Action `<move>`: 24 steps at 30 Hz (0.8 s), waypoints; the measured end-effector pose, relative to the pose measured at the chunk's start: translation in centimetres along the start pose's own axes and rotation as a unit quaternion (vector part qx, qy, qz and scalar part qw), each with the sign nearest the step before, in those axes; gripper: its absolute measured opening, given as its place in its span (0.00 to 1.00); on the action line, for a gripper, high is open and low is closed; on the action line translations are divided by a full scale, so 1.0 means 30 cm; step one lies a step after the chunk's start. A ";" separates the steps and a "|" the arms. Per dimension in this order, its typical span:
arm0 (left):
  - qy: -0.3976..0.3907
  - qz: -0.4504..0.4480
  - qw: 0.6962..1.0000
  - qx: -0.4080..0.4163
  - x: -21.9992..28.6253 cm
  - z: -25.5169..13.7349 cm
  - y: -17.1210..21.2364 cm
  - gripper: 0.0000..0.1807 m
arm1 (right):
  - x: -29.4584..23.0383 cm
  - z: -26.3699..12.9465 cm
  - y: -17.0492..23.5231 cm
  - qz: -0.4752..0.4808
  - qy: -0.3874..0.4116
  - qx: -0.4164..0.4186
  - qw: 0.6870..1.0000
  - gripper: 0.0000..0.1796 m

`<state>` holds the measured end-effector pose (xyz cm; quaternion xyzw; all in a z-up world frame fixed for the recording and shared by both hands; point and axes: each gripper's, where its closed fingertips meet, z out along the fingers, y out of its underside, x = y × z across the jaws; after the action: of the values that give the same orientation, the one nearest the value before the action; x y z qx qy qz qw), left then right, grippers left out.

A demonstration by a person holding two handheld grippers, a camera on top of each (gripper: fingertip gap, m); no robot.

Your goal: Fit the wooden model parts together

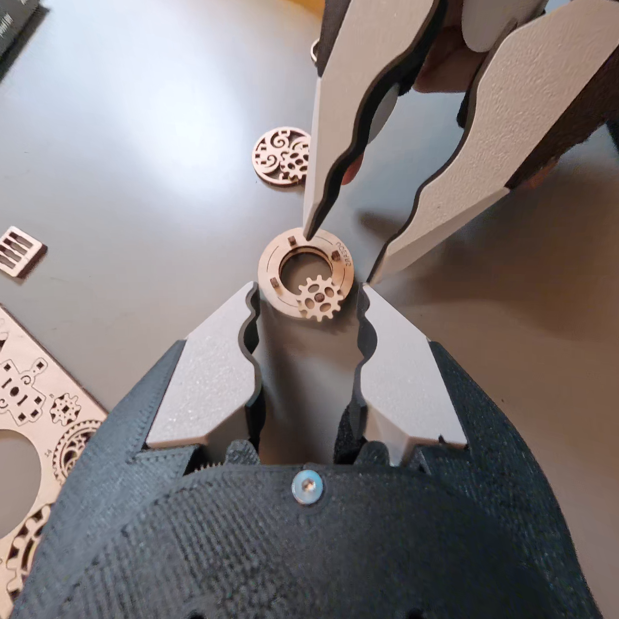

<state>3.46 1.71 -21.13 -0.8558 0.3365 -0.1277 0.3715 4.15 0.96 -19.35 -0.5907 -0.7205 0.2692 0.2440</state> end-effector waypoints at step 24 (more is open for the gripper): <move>0.049 0.002 0.998 0.030 0.014 -0.023 -0.010 0.37 | 0.204 -0.070 0.146 0.016 0.072 -0.050 0.996 0.17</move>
<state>3.60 1.19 -20.47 -0.8367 0.3517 -0.1786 0.3801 7.61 7.87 -20.56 -0.6313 -0.7042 0.1932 0.2612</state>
